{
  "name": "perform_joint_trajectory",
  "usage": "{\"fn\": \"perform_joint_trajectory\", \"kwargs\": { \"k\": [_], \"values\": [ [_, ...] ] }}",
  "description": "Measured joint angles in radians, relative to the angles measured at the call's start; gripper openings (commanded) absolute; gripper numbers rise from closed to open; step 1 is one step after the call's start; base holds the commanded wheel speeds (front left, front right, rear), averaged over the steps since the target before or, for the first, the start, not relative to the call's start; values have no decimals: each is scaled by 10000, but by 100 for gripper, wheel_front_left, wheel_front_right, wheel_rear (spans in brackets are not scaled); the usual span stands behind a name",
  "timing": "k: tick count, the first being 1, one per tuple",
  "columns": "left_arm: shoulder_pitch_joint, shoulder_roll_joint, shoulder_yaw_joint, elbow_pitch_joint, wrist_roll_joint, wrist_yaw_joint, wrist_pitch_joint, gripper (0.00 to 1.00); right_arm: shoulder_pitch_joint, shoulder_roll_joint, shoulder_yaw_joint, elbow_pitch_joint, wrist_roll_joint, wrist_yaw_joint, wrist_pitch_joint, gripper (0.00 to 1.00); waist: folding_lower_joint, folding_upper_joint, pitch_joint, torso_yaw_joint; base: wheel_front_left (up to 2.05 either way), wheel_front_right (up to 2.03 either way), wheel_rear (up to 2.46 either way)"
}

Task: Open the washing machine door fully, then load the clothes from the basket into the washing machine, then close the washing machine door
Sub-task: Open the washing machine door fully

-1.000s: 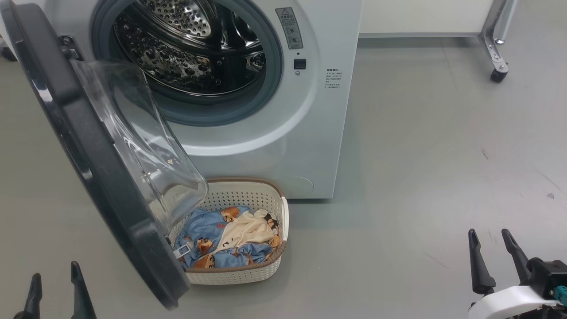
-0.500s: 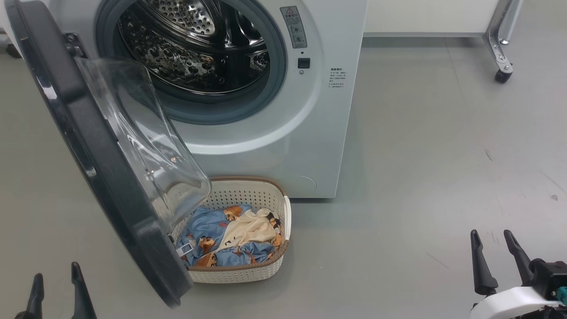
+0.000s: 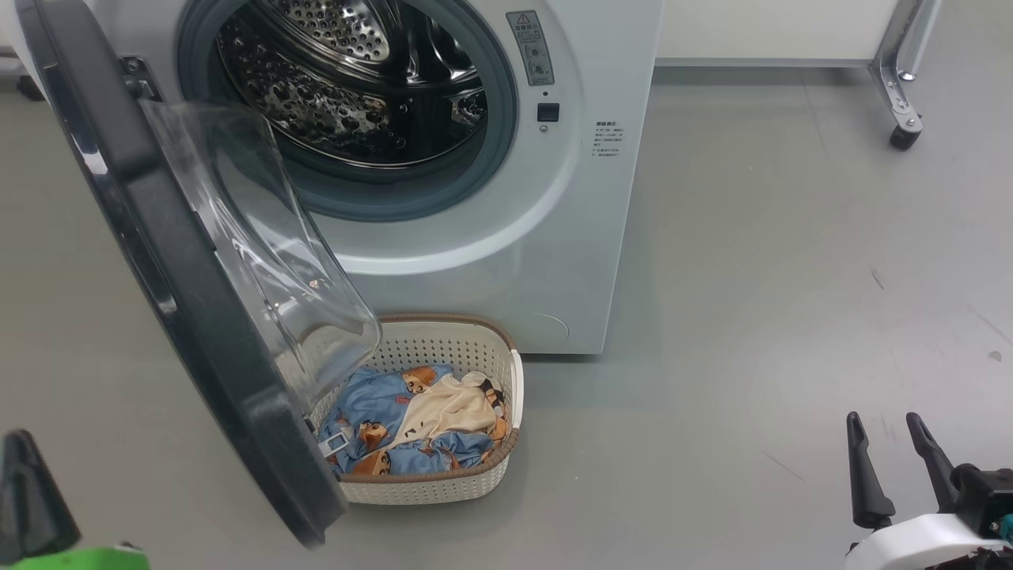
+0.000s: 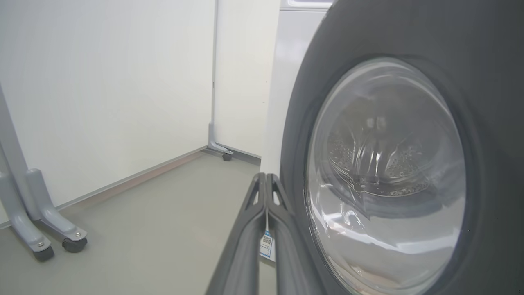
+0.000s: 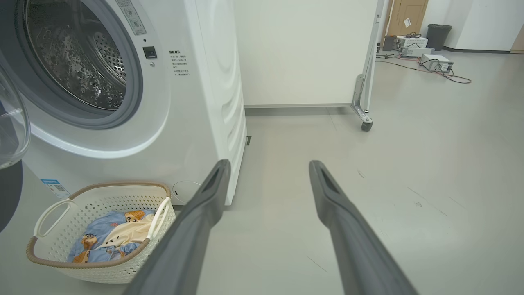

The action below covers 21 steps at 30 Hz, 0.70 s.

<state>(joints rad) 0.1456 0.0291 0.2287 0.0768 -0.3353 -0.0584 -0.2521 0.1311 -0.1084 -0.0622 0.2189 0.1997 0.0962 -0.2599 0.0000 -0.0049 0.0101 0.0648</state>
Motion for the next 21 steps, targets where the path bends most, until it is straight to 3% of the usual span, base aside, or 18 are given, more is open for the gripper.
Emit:
{"fn": "perform_joint_trajectory", "kwargs": {
  "k": [4,11,15,21],
  "values": [
    [-671,6,410,-1289,-286,343,-2,0,1,44,-155,0,-27,73,0,100,0,0,-1,64,0,0,0],
    [-1541,4,-100,-3799,-259,278,-58,0,6,136,-330,-4,-58,86,0,100,0,0,-3,341,0,0,0],
    [-1657,10,-1235,-4832,-255,-59,-59,0,5,171,-328,-4,-96,94,0,100,0,0,-9,476,0,0,0],
    [-1163,61,-4132,-5104,-945,-481,-31,0,0,301,-230,31,-176,173,0,100,0,0,-27,541,0,0,0]
  ]
}}
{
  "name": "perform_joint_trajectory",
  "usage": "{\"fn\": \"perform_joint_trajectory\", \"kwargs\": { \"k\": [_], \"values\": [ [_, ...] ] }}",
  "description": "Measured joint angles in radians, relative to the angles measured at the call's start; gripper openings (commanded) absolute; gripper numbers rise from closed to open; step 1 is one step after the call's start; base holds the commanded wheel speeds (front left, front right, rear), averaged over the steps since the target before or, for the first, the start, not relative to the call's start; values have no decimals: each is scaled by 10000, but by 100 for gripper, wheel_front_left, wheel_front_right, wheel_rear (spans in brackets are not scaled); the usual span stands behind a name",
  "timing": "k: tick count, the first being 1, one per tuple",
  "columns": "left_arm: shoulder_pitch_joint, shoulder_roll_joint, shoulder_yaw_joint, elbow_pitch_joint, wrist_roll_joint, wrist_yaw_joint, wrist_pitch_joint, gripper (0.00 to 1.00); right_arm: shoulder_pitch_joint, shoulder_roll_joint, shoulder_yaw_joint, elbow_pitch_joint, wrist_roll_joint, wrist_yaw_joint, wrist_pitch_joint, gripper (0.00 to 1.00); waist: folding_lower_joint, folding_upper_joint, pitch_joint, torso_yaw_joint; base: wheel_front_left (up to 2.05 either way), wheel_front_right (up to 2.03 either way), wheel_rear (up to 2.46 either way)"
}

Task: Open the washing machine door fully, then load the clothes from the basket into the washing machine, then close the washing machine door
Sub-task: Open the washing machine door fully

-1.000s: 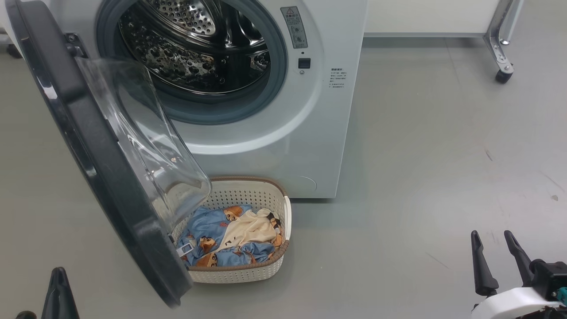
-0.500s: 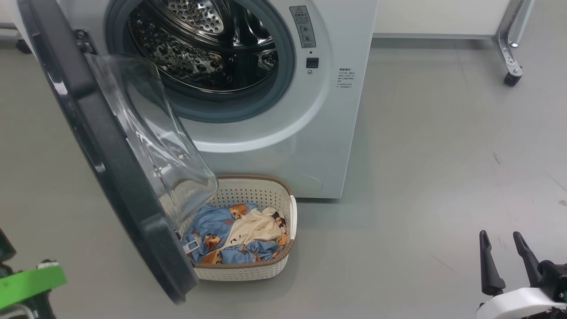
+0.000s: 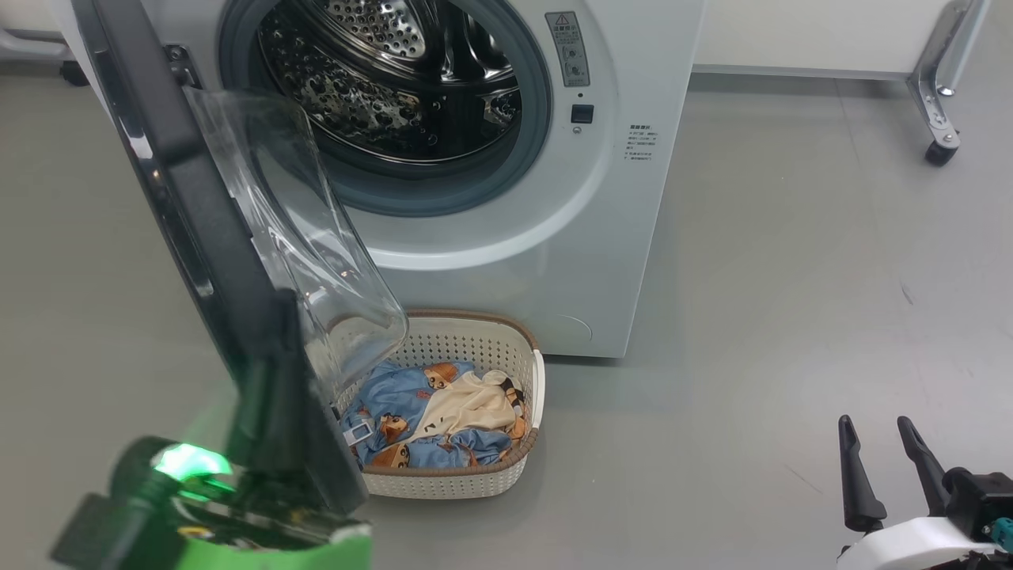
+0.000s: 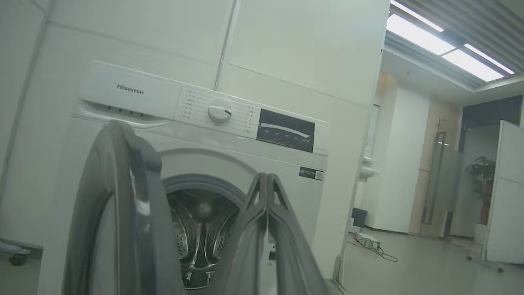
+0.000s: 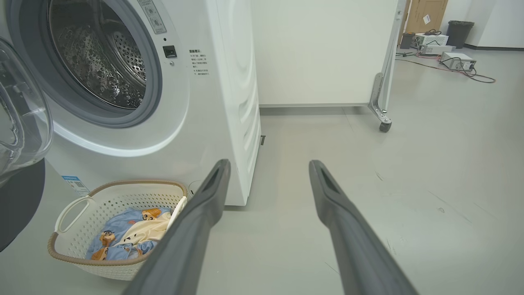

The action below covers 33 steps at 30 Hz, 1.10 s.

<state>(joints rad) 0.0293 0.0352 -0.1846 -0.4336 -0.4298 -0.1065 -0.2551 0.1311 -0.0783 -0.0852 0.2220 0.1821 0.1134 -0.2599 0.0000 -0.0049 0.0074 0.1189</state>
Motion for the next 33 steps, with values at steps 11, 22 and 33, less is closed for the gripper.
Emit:
{"fn": "perform_joint_trajectory", "kwargs": {
  "k": [11,22,33],
  "values": [
    [1304,142,-1843,1390,-1028,337,1137,0,-92,132,102,102,-17,35,0,100,0,0,144,-111,0,0,0],
    [1029,148,-1664,1979,-460,1436,1135,0,-192,155,-84,161,-33,86,0,100,0,0,271,-304,0,0,0],
    [776,146,-1570,2311,-215,1925,1191,0,-190,184,-343,196,-40,88,0,100,0,0,256,-274,0,0,0]
  ]
}}
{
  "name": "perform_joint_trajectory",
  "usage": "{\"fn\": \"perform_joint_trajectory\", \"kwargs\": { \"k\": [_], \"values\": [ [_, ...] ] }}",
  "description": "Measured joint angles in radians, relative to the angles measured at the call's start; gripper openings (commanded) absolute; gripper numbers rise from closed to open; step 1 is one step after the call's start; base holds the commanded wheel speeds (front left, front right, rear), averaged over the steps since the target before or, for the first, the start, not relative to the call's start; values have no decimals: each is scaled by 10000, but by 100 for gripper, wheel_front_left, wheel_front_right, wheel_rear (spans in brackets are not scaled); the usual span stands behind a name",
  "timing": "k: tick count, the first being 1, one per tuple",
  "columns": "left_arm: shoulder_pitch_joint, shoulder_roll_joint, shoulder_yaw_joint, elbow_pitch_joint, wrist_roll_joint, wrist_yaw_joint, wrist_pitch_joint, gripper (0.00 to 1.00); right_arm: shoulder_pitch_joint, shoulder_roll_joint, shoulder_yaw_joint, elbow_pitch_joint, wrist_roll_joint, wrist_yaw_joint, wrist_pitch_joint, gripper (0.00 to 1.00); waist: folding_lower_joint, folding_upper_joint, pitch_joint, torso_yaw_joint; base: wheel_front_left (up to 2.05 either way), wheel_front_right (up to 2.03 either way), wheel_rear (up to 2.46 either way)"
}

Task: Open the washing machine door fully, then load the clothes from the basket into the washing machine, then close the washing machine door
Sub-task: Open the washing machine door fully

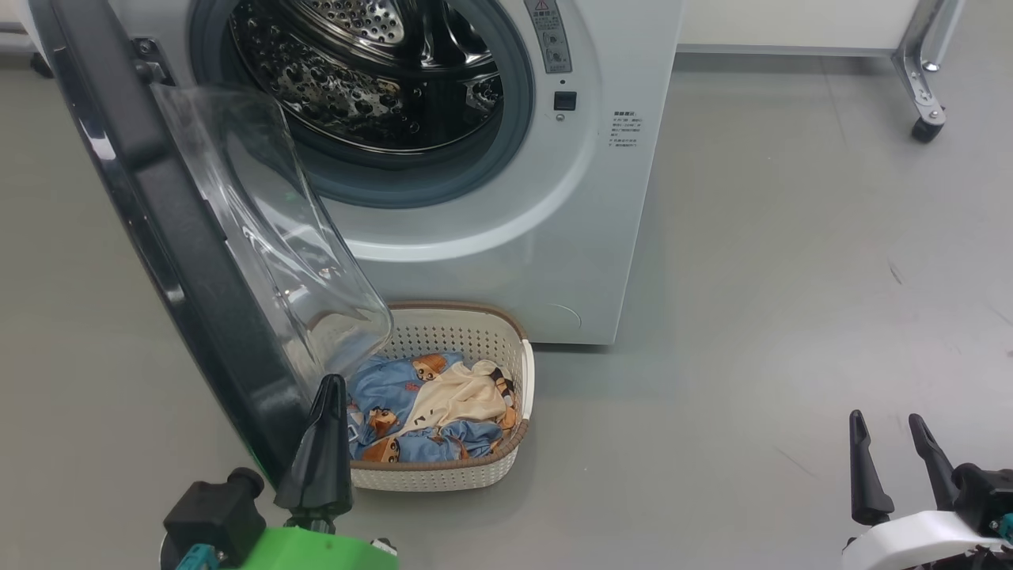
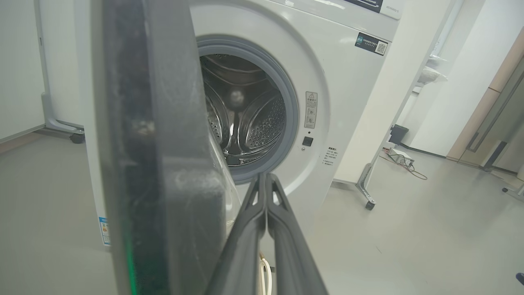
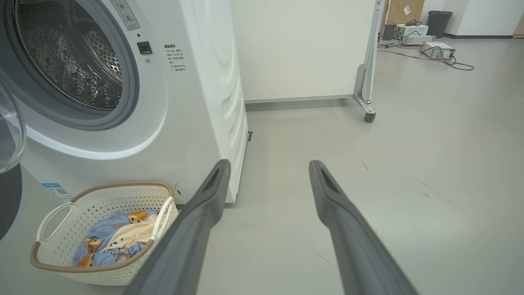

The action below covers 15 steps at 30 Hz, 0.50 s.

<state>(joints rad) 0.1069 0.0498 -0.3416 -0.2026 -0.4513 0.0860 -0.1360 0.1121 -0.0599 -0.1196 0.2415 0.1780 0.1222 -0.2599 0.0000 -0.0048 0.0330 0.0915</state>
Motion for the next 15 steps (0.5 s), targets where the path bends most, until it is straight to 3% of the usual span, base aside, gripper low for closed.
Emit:
{"fn": "perform_joint_trajectory", "kwargs": {
  "k": [15],
  "values": [
    [-114,-21,163,284,2,209,-69,0,-1,44,-81,-6,-29,0,0,100,0,0,174,644,0,0,0]
  ]
}}
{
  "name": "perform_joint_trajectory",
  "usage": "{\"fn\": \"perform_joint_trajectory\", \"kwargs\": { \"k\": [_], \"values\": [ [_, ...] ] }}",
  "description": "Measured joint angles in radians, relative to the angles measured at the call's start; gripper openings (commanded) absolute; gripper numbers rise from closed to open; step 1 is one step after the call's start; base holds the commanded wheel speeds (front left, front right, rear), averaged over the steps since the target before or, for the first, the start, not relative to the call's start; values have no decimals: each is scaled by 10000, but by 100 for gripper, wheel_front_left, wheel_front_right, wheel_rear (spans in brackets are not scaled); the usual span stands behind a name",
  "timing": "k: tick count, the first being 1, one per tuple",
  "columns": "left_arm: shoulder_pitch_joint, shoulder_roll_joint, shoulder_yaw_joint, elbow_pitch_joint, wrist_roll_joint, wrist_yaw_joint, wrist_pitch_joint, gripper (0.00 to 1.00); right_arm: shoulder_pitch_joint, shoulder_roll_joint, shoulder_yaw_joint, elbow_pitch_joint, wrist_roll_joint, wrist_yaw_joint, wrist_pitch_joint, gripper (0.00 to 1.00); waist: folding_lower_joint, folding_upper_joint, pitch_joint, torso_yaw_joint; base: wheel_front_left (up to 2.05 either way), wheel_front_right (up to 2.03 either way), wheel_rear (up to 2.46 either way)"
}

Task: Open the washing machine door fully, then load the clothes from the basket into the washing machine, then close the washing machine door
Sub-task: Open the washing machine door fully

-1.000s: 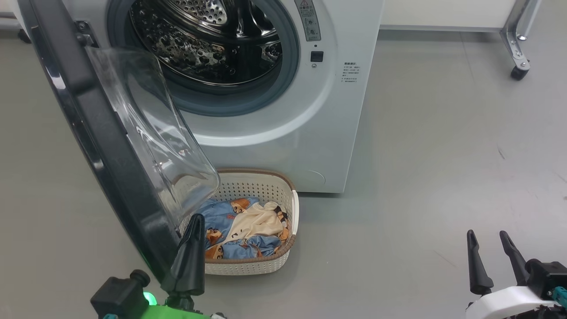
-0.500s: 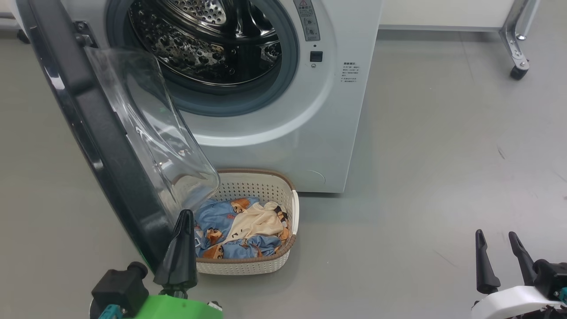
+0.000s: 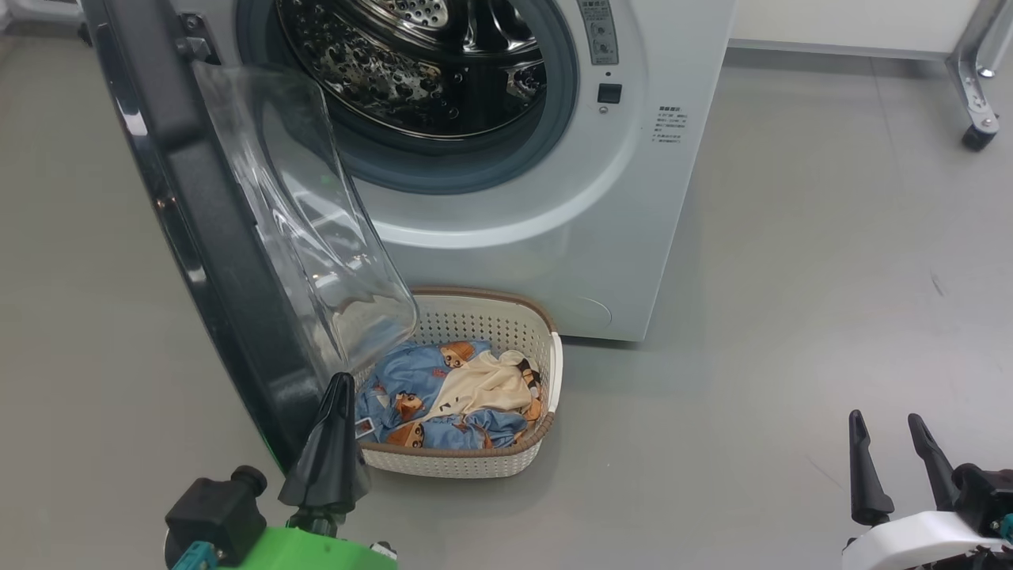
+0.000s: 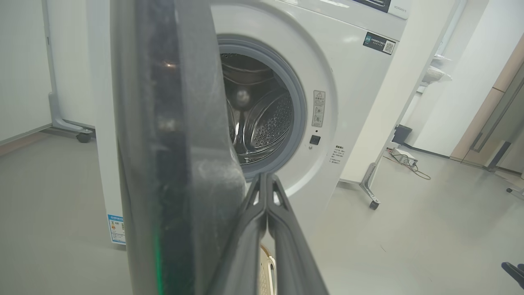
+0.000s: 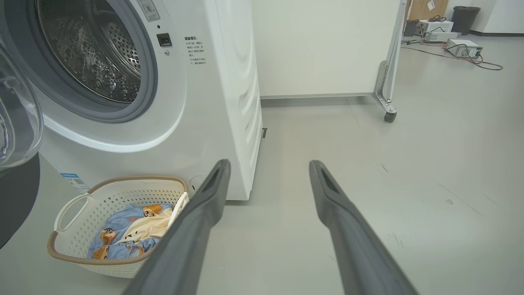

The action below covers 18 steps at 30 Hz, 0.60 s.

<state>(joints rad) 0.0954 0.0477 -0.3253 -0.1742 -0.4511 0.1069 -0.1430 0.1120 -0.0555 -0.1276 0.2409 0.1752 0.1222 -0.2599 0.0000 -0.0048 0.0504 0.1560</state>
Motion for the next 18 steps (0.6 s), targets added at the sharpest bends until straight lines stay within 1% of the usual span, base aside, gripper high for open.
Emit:
{"fn": "perform_joint_trajectory", "kwargs": {
  "k": [5,8,18],
  "values": [
    [-105,-6,88,33,-2,8,-48,0,-1,36,4,-4,-2,0,0,100,0,0,86,251,0,0,0],
    [-175,-6,153,50,-2,84,-56,0,-2,63,8,-13,-2,0,0,100,0,0,151,397,0,0,0],
    [-235,-12,428,151,0,90,-96,0,-11,69,15,-19,-2,0,0,100,0,0,350,918,0,0,0]
  ]
}}
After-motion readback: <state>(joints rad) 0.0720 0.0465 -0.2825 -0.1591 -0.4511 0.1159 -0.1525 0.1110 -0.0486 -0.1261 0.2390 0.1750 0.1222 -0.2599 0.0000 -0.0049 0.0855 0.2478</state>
